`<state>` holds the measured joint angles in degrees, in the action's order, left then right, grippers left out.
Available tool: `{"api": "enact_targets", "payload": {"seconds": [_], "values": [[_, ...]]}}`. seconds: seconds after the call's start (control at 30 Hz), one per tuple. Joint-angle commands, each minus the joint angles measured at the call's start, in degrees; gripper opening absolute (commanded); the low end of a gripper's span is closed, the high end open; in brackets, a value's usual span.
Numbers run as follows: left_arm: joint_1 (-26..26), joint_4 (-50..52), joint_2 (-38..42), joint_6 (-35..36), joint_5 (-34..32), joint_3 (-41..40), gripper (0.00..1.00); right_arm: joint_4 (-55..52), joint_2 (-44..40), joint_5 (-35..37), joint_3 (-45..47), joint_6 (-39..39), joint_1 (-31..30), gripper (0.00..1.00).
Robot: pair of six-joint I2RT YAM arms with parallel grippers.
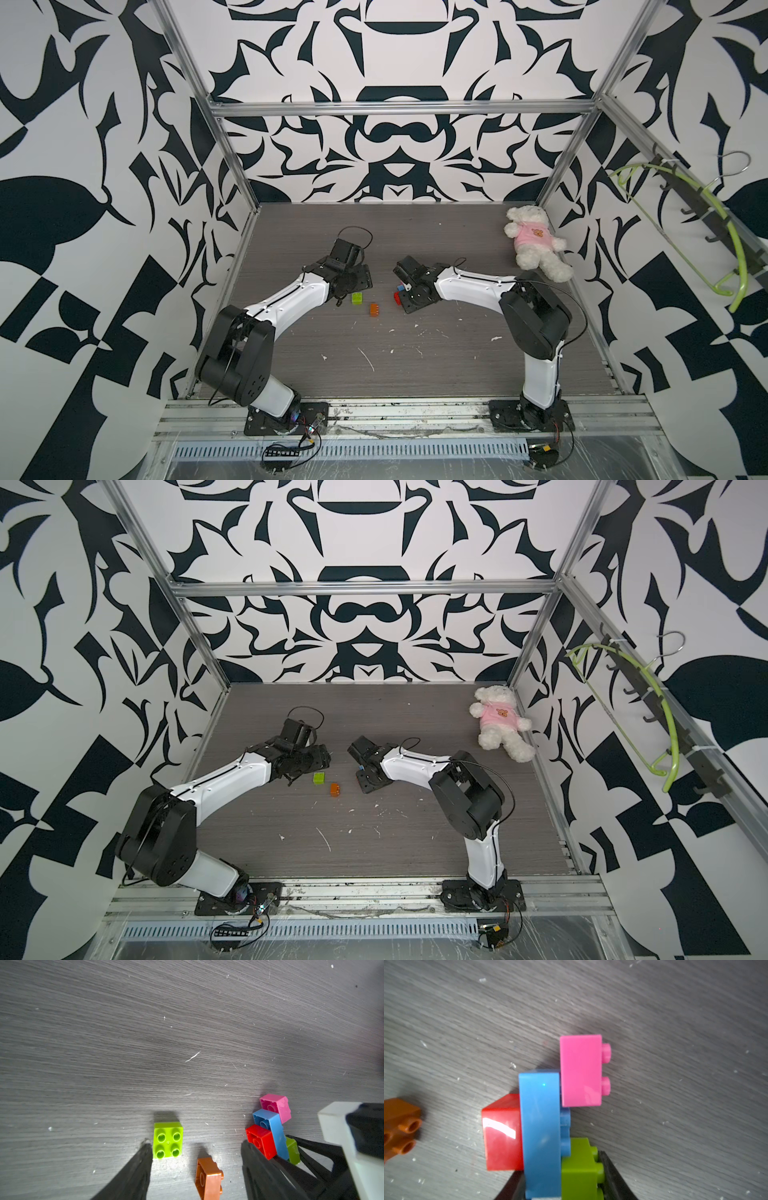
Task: Assemble the letter v with lego
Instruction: Assemble the lego brick with the lego brick, then pick up the lego brick from the center of the board.
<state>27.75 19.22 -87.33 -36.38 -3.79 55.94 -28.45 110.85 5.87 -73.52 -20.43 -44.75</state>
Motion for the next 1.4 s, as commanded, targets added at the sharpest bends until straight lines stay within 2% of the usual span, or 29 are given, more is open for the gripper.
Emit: {"api": "enact_targets", "payload": {"seconds": [0.0,0.03,0.07,0.1,0.27,0.43,0.57,0.63,0.7,0.87,0.9,0.93,1.03,1.17,1.23,1.37], "values": [[-0.2,0.3,0.5,0.6,0.4,-1.4,0.72,-0.5,-0.7,0.9,-1.3,-0.1,-0.2,0.36],[-0.2,0.3,0.5,0.6,0.4,-1.4,0.72,-0.5,-0.6,0.8,-1.3,-0.1,-0.2,0.44],[-0.2,0.4,0.6,0.6,0.4,-1.4,0.72,-0.4,-0.7,0.7,-1.3,-0.2,-0.2,0.63],[-0.2,0.4,0.7,0.6,0.4,-1.4,0.72,-0.1,-0.9,0.7,-1.1,-0.2,-0.2,0.76],[-0.2,1.5,0.9,1.4,0.8,-1.4,0.73,0.1,-3.6,0.8,-1.1,0.5,-0.2,0.99],[0.1,4.2,-0.1,2.0,1.0,-2.1,0.73,3.4,-11.0,1.7,2.9,1.9,-0.2,1.0],[0.2,6.6,-3.6,1.5,0.2,-0.9,0.72,8.2,-21.3,7.1,10.6,2.8,-0.1,1.0],[0.3,8.6,-6.4,1.2,-1.5,1.4,0.69,9.8,-25.7,9.8,14.0,3.5,0.3,1.0],[0.2,8.5,-8.9,1.3,-1.6,2.9,0.66,8.9,-28.0,10.8,15.4,4.1,1.2,1.0],[0.7,9.0,-14.0,1.4,-2.1,6.0,0.67,9.0,-30.9,9.5,18.9,3.4,2.3,1.0],[0.8,8.8,-14.6,1.4,-2.2,6.3,0.66,10.1,-31.4,8.4,20.0,3.5,2.4,1.0],[0.8,8.9,-15.3,1.3,-2.2,6.6,0.61,11.0,-31.9,7.4,20.9,3.6,2.4,1.0],[0.8,9.8,-16.6,1.7,-2.3,7.8,0.36,14.3,-33.0,4.0,23.3,4.4,2.4,1.0],[0.7,9.5,-14.5,3.1,0.5,8.2,0.21,19.0,-33.0,-2.0,25.4,8.8,2.5,1.0],[0.4,8.8,-11.8,4.6,4.2,8.0,0.18,22.2,-33.1,-8.5,26.3,12.7,2.5,0.96],[-1.9,6.0,-5.9,4.0,20.3,7.1,0.16,33.4,-35.1,-18.8,30.8,22.9,2.4,0.9]]}}
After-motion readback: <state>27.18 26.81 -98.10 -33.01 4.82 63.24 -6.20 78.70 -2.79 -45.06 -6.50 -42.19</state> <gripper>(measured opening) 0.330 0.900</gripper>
